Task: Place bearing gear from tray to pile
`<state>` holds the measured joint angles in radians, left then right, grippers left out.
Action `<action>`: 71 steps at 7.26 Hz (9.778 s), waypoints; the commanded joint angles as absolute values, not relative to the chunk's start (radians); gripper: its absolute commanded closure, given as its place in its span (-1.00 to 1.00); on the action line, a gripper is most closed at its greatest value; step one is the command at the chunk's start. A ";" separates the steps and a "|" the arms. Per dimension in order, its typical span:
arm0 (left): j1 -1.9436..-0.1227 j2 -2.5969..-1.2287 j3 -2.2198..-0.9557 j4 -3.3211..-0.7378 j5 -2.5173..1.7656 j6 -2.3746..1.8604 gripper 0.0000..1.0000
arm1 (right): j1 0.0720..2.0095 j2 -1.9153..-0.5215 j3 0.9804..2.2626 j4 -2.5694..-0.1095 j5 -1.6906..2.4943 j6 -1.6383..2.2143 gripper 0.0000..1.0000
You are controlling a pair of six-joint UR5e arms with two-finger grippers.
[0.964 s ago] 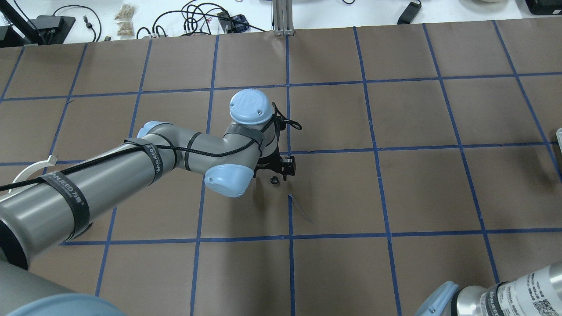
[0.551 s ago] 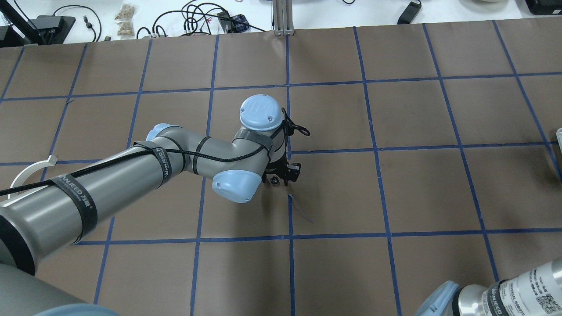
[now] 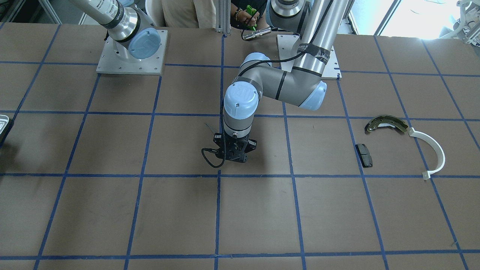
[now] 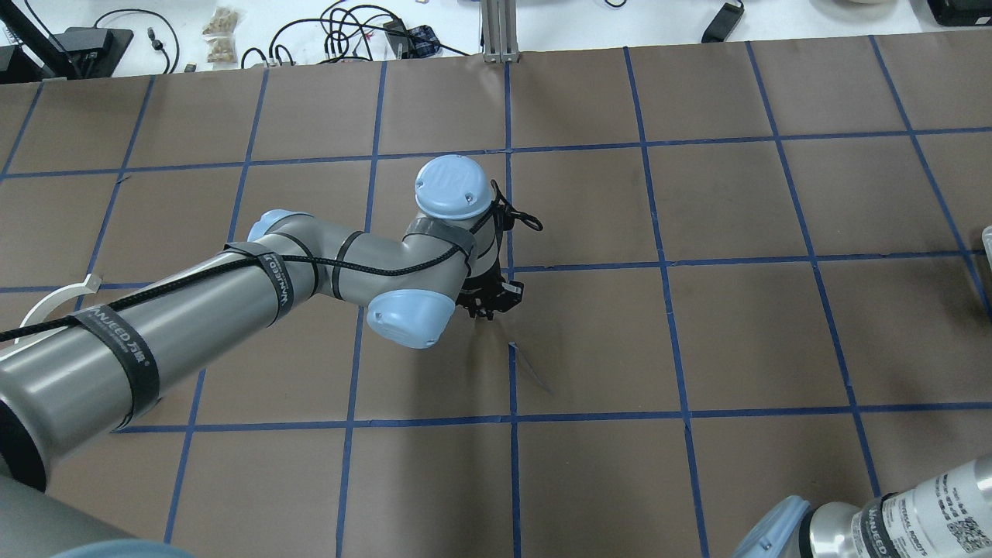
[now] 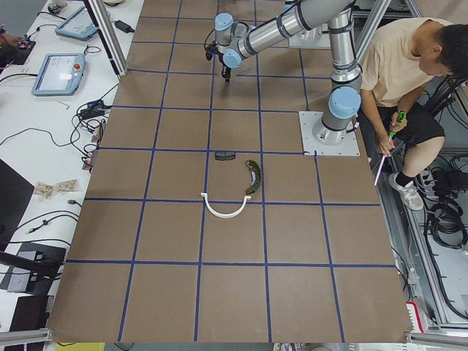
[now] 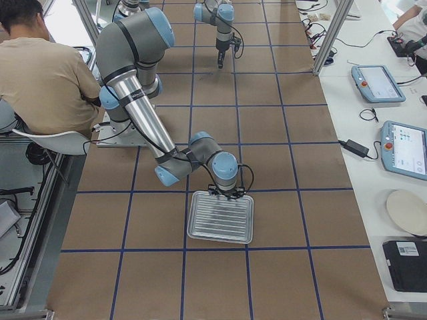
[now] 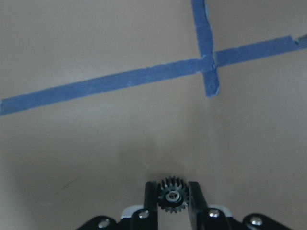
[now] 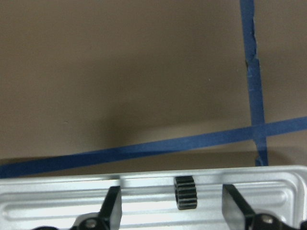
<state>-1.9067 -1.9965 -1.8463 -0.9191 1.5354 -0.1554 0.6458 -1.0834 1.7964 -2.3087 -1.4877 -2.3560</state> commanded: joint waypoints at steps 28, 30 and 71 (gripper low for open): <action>-1.455 -1.896 -1.677 -1.298 1.614 0.225 -1.00 | 1.745 -1.271 1.611 -1.914 -1.525 0.114 -1.00; -1.596 -1.916 -1.681 -1.234 1.531 0.041 -1.00 | 1.677 -1.359 1.473 -1.670 -1.531 0.007 -1.00; -0.940 -1.983 -1.842 -1.117 1.698 0.762 1.00 | 1.597 -1.546 1.591 -1.706 -1.513 -0.091 -1.00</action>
